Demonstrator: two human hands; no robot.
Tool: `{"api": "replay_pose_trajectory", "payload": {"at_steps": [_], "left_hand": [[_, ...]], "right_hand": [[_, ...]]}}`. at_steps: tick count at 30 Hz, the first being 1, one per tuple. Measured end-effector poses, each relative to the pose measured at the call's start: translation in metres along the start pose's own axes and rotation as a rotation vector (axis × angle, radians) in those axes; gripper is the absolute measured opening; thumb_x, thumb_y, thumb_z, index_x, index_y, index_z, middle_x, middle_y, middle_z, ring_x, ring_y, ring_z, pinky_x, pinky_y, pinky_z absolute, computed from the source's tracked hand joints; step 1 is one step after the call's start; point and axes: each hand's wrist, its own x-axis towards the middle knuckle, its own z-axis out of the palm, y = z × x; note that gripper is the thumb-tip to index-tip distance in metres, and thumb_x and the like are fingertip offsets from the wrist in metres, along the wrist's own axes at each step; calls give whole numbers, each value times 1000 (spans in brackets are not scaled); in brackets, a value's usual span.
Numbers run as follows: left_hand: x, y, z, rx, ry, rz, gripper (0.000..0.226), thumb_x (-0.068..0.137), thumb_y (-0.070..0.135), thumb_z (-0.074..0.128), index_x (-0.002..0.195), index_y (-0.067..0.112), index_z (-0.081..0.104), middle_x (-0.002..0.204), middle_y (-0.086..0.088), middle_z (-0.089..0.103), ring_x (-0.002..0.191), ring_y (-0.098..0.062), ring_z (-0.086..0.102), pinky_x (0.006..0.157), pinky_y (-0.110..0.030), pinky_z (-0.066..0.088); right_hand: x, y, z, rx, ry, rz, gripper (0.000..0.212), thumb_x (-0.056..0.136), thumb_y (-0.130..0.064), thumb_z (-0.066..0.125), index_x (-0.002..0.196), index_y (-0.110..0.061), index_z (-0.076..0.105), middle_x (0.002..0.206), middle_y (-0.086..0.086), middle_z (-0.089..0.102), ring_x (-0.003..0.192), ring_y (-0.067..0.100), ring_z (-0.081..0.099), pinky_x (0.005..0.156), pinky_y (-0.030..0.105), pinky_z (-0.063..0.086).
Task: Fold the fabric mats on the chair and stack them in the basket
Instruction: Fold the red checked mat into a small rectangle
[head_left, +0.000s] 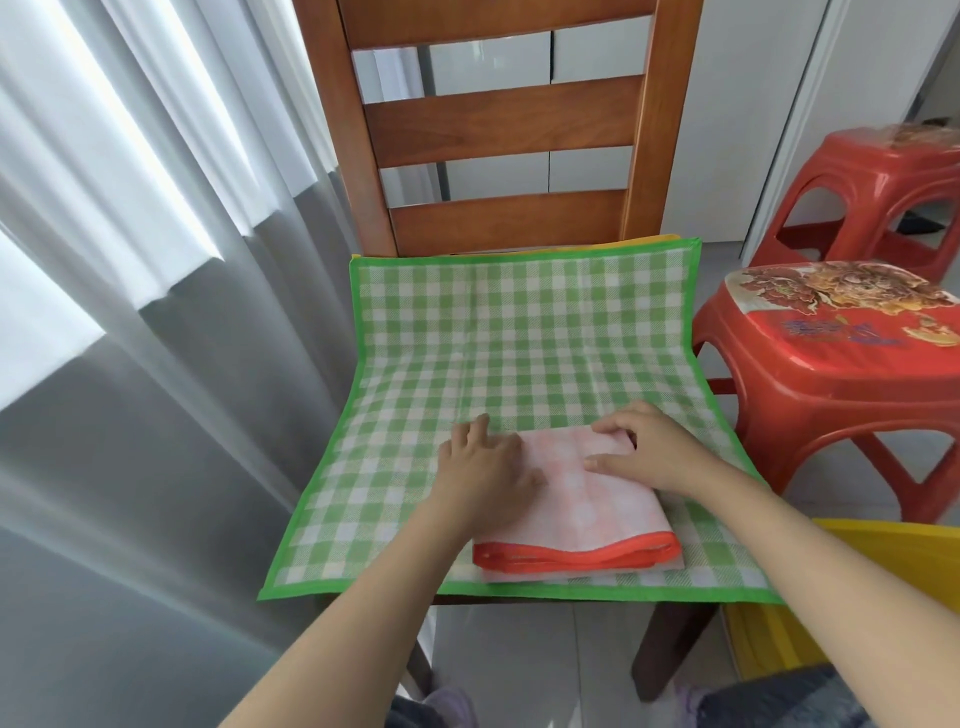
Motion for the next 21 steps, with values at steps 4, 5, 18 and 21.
{"api": "replay_pose_trajectory", "payload": {"at_steps": [4,5,18,21], "left_hand": [[-9,12,19,44,-12,61,91,78,60,-2,150,5,10,158,-18,1,147,-32,-4,118,-45,-3],[-10,13,24,36,-11,74,99,69,59,-9,150,5,6,158,-18,0,146,-32,-7,118,-45,-4],[-13,6,44,-89,65,59,73,90,51,2,151,14,-5,159,-8,-14,145,-21,-19,116,-34,-13],[-21,-1,41,-95,75,31,63,96,42,8,152,12,4,160,-5,-5,147,-19,-9,119,-32,-6]], "right_hand": [[-5,0,6,-38,-8,-11,67,77,-44,70,135,-18,48,121,-9,37,114,8,37,103,22,29],[-7,-1,7,-97,-3,-17,66,80,-46,66,137,-19,45,123,-8,37,118,10,34,105,24,26],[-41,-5,43,-489,-37,-20,61,98,-46,10,147,-19,-14,154,-5,-24,139,7,-25,115,30,-14],[-45,-2,38,-516,-14,77,61,98,-46,8,147,-20,-16,155,0,-21,143,16,-20,116,34,-12]]}}
